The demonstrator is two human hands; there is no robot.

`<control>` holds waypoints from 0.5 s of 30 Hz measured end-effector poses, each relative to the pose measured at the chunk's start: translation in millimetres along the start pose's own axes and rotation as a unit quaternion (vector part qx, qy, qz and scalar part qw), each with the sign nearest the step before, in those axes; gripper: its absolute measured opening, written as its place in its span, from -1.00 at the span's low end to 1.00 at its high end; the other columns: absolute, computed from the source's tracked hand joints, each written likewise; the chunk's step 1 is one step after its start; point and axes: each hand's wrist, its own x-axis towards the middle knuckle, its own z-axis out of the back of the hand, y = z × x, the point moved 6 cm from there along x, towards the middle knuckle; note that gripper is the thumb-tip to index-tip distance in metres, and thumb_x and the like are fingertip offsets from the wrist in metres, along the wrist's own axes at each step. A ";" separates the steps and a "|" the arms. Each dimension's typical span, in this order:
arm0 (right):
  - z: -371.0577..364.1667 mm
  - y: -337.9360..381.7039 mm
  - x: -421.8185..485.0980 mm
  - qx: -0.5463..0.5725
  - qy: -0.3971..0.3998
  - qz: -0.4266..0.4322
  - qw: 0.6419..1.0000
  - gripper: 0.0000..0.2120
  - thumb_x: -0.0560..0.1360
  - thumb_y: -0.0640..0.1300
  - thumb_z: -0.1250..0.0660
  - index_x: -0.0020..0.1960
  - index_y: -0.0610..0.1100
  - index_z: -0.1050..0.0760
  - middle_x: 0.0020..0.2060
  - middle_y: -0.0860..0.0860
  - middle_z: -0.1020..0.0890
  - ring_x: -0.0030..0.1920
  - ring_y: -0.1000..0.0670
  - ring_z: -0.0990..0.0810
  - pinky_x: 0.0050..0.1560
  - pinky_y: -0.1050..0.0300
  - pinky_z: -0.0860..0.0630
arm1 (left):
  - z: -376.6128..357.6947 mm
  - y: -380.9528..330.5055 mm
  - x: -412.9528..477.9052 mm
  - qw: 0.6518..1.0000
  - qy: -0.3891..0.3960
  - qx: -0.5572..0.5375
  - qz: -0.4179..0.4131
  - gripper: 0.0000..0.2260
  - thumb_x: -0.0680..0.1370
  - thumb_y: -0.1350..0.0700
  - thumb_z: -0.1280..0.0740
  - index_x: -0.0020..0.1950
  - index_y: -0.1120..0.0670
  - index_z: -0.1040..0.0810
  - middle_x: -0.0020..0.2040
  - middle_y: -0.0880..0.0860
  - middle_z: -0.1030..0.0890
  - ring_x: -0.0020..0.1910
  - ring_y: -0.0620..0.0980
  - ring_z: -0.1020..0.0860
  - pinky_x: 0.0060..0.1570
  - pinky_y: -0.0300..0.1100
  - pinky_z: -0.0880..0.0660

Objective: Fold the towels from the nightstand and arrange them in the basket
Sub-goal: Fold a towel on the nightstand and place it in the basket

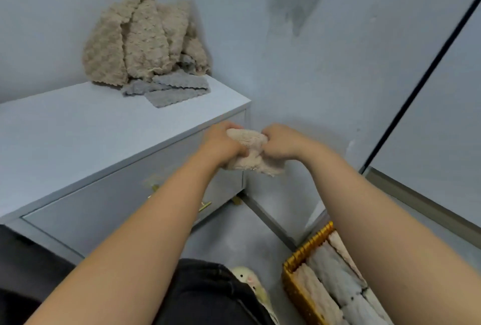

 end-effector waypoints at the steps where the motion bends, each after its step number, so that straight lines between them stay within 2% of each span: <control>1: -9.3 -11.8 -7.1 0.025 0.028 -0.005 0.999 -0.79 0.49 -0.21 -0.27 0.08 -0.26 -0.53 0.05 -0.17 -0.60 -0.05 -0.12 -0.53 -0.28 0.11 -0.38 | -9.7 7.0 -3.0 0.999 0.014 -0.029 0.029 -0.57 0.36 0.33 -0.46 0.18 0.07 -0.52 0.08 0.10 -0.53 -0.01 0.06 -0.49 -0.25 -0.15 -0.45; 3: -27.9 -41.8 -25.5 0.094 0.071 -0.025 0.993 -0.75 0.48 -0.23 -0.33 0.14 -0.25 -0.53 0.07 -0.17 -0.61 0.05 -0.15 -0.56 -0.11 0.08 -0.47 | -35.0 17.5 -11.0 0.993 0.047 -0.068 0.079 -0.58 0.35 0.32 -0.48 0.16 0.10 -0.51 0.07 0.11 -0.55 0.03 0.10 -0.53 -0.12 -0.07 -0.53; 5: -49.8 -76.2 -46.6 0.179 0.099 -0.056 0.977 -0.74 0.48 -0.29 -0.31 0.17 -0.24 -0.52 0.09 -0.18 -0.60 0.12 -0.17 -0.55 0.11 -0.03 -0.48 | -69.4 28.3 -21.5 0.982 0.066 -0.118 0.133 -0.67 0.36 0.31 -0.48 0.07 0.14 -0.51 0.03 0.13 -0.58 0.02 0.13 -0.57 0.01 -0.02 -0.55; 7: -68.1 -106.1 -65.3 0.241 0.125 -0.090 0.958 -0.70 0.46 -0.38 -0.26 0.19 -0.27 -0.51 0.09 -0.20 -0.60 0.11 -0.17 -0.56 0.12 -0.04 -0.47 | -112.7 41.6 -37.7 0.962 0.079 -0.165 0.202 -0.68 0.41 0.30 -0.44 0.14 0.22 -0.49 0.08 0.17 -0.58 0.01 0.13 -0.57 0.02 -0.05 -0.55; 9: -81.3 -129.9 -77.0 0.233 0.148 -0.113 0.954 -0.66 0.41 -0.42 -0.23 0.17 -0.30 -0.50 0.05 -0.22 -0.59 0.09 -0.21 -0.56 0.02 -0.03 -0.47 | -155.2 56.0 -58.2 0.941 0.089 -0.192 0.264 -0.62 0.45 0.25 -0.40 0.23 0.27 -0.43 0.06 0.20 -0.57 -0.04 0.12 -0.56 -0.14 -0.11 -0.53; 11: -93.7 -161.5 -91.8 0.180 0.166 -0.146 0.959 -0.63 0.35 -0.43 -0.22 0.15 -0.33 -0.50 0.03 -0.20 -0.56 0.12 -0.24 -0.52 0.02 -0.04 -0.47 | -197.6 63.9 -82.1 0.928 0.105 -0.199 0.296 -0.65 0.46 0.21 -0.41 0.19 0.27 -0.44 -0.16 0.18 -0.53 -0.26 0.06 -0.49 -0.37 -0.15 -0.44; 12: -98.7 -176.4 -98.3 0.155 0.173 -0.162 0.959 -0.61 0.32 -0.44 -0.20 0.14 -0.37 -0.50 0.04 -0.20 -0.54 0.12 -0.23 -0.50 0.05 -0.06 -0.47 | -214.4 66.7 -90.6 0.927 0.118 -0.187 0.302 -0.64 0.46 0.20 -0.42 0.19 0.28 -0.45 -0.22 0.16 -0.50 -0.32 0.05 -0.46 -0.40 -0.15 -0.43; 13: -103.0 -187.5 -102.9 0.134 0.182 -0.166 0.960 -0.60 0.29 -0.44 -0.19 0.13 -0.41 -0.49 0.02 -0.20 -0.53 0.09 -0.22 -0.49 0.09 -0.09 -0.46 | -227.0 68.4 -93.8 0.928 0.133 -0.177 0.299 -0.61 0.45 0.18 -0.44 0.21 0.29 -0.45 -0.19 0.18 -0.53 -0.29 0.06 -0.49 -0.34 -0.12 -0.50; 14: -107.7 -197.1 -108.4 0.115 0.191 -0.166 0.961 -0.62 0.28 -0.44 -0.18 0.09 -0.44 -0.49 -0.02 -0.20 -0.52 0.03 -0.20 -0.47 0.08 -0.11 -0.46 | -239.4 68.9 -97.6 0.929 0.150 -0.168 0.293 -0.56 0.45 0.17 -0.44 0.25 0.30 -0.44 -0.06 0.21 -0.57 -0.17 0.10 -0.54 -0.17 -0.07 -0.57; 15: -111.2 -205.2 -114.0 0.103 0.201 -0.167 0.960 -0.67 0.28 -0.44 -0.17 0.03 -0.44 -0.48 -0.09 -0.18 -0.48 -0.05 -0.14 -0.42 -0.02 -0.08 -0.45 | -249.4 69.7 -98.5 0.931 0.160 -0.162 0.287 -0.52 0.45 0.16 -0.45 0.29 0.29 -0.42 0.07 0.23 -0.57 -0.03 0.13 -0.57 -0.01 -0.03 -0.57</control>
